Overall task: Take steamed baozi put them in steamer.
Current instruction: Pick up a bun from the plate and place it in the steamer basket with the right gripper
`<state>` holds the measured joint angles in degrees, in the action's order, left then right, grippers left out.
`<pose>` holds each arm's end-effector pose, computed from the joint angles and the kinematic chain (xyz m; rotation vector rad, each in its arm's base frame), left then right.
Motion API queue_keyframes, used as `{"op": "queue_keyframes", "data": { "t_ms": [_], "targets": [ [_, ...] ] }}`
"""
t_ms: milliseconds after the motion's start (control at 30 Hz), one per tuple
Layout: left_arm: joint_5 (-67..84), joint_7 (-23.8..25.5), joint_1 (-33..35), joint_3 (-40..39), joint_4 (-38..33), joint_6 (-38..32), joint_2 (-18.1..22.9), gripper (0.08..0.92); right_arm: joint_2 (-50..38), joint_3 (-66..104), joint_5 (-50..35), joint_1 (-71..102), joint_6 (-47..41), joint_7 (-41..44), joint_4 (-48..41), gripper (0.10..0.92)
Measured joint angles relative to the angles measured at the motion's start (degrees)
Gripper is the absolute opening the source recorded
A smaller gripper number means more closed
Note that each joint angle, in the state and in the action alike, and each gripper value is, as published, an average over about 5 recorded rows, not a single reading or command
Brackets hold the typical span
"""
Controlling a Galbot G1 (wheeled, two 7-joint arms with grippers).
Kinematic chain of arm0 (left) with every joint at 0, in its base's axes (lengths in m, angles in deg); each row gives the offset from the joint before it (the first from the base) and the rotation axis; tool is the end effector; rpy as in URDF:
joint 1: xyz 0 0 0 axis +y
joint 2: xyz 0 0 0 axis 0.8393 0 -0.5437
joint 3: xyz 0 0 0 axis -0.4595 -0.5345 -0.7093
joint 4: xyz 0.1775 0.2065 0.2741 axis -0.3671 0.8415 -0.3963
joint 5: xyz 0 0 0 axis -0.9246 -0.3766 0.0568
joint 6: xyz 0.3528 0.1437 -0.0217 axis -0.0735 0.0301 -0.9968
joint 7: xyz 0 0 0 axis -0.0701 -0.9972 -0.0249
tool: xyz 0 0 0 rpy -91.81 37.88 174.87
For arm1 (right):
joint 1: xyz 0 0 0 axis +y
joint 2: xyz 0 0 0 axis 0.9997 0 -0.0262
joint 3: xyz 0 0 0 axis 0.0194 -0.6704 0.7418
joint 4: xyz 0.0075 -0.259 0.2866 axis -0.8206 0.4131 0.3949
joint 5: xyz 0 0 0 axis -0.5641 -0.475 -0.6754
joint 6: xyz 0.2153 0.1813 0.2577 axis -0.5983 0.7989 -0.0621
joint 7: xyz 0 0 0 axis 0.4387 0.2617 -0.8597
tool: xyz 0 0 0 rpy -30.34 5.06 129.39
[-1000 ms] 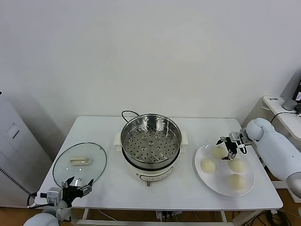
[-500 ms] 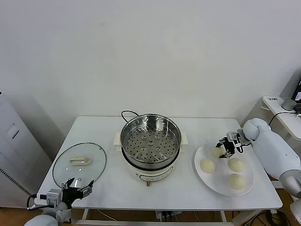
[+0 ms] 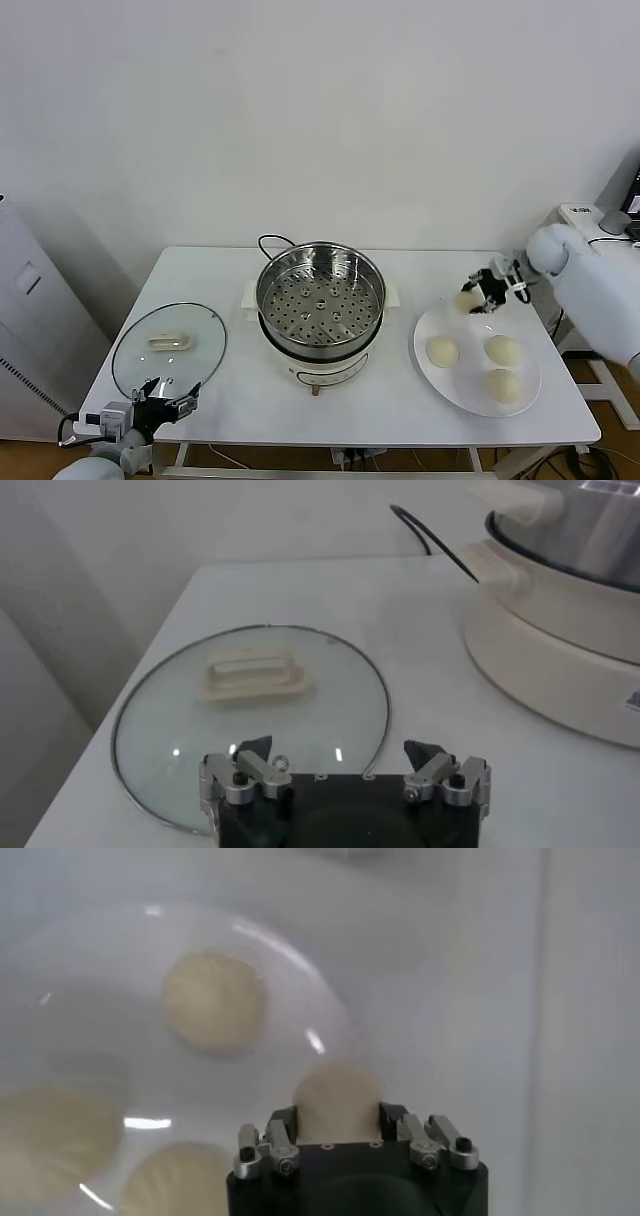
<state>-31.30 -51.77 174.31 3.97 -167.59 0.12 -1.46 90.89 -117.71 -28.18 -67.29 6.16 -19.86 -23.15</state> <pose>0.2198 0.1235 -0.3376 -0.1091 -2.5465 -0.0931 0.6205 -0.2510 -0.1143 1.4627 -1.5149 1.6543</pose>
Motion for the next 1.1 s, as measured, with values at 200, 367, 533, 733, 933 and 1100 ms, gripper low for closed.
{"op": "queue_keyframes", "data": {
  "t_ms": [200,367,533,733,933,1100],
  "targets": [
    [-0.1,0.0,0.0,-0.5,0.0,0.0,-0.1,0.823,3.2,-7.3,-5.5,-10.5,6.5,1.7,0.6,0.518],
    [-0.2,0.0,0.3,-0.5,0.0,0.0,0.0,0.823,8.9,-10.5,-7.1,-16.3,14.4,3.4,-2.1,0.518],
    [-0.2,0.0,0.0,-0.8,0.1,0.0,0.0,0.823,15.9,-11.5,-5.5,-19.0,20.6,4.6,-5.5,0.518],
    [-0.3,0.0,-0.6,-1.6,0.6,0.0,-0.1,0.823,22.9,-11.4,-1.5,-19.7,25.2,5.3,-6.9,0.518],
    [-0.3,0.0,-1.0,-2.3,1.2,-0.1,-0.3,0.823,26.5,-11.0,3.9,-18.4,27.9,5.8,-5.3,0.518],
    [-0.3,0.0,-1.1,-2.7,1.4,-0.1,-0.4,0.823,28.2,-10.1,9.1,-16.2,29.0,6.0,-3.1,0.518]
  ]
}}
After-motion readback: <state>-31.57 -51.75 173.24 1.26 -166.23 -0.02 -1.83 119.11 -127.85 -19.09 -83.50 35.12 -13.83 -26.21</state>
